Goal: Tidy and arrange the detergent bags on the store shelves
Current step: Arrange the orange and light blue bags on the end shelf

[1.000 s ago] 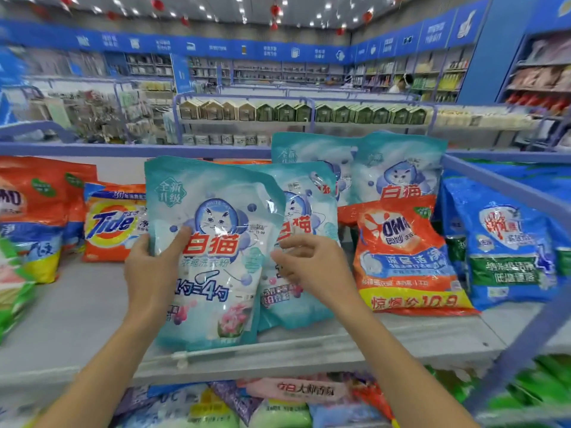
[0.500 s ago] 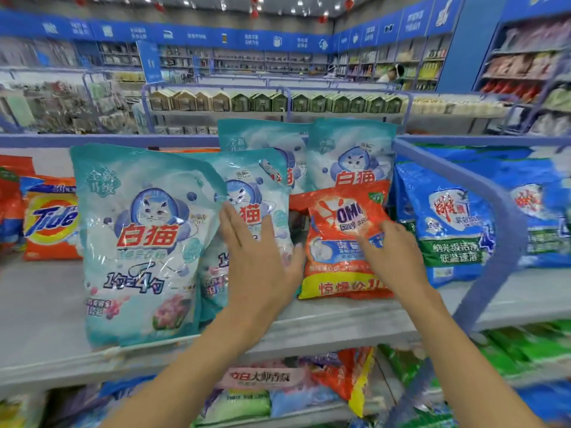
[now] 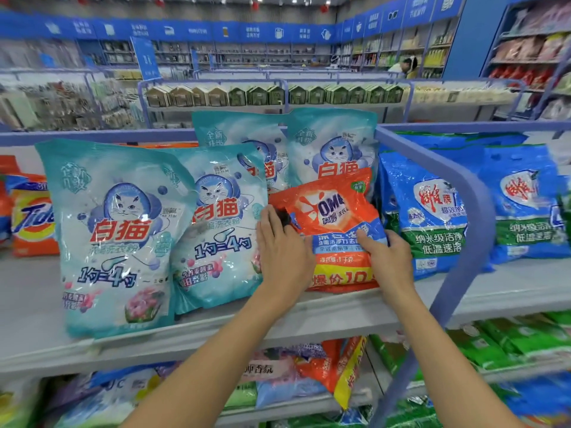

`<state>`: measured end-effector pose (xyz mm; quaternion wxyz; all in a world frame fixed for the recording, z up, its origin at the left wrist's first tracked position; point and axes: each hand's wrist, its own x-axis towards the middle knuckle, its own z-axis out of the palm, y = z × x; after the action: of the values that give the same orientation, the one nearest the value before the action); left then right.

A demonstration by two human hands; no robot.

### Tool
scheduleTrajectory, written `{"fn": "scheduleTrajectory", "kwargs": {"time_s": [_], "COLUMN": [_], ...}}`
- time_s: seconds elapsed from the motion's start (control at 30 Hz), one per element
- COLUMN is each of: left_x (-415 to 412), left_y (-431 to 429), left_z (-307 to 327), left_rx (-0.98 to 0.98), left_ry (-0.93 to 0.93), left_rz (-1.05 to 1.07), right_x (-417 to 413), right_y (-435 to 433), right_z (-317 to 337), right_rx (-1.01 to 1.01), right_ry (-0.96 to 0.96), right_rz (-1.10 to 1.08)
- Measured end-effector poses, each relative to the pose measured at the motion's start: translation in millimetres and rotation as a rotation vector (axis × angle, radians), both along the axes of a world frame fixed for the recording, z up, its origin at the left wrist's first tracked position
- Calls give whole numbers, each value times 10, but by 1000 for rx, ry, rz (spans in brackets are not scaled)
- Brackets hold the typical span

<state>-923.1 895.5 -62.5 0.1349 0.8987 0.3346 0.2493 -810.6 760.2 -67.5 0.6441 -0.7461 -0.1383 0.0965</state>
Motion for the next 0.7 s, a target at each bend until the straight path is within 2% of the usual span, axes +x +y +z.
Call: {"fn": "scheduleTrajectory", "kwargs": {"time_s": [0.13,0.23,0.3,0.43,0.53,0.63,0.7], "left_x": [-70,-199,-305,-519,-654,-852,-996], "left_y": [102,90,30,-1,59,84,104], "left_z": [51,287,442,581,747,853,878], "left_rx": [-88,-353,-569,-865,-1140,-1256,-1264], "left_ry": [-168,-425,-528,-616,-574,-605,-677], "left_rz": [-44,-90,-120,-157,-287,-421,-405], "right_x": [-178,-317,-423,-592,-662,-732,-752], "right_y": [-20,-14,6,-32,-104,-175,-179], "right_z": [113,294,423,668,775,890,965], "right_rx": [132,238,315,550,670,651,571], "right_ry": [-79,-133,-186,-198,-163,-101,-86], "right_rz": [19,40,46,91,157,286,346]}}
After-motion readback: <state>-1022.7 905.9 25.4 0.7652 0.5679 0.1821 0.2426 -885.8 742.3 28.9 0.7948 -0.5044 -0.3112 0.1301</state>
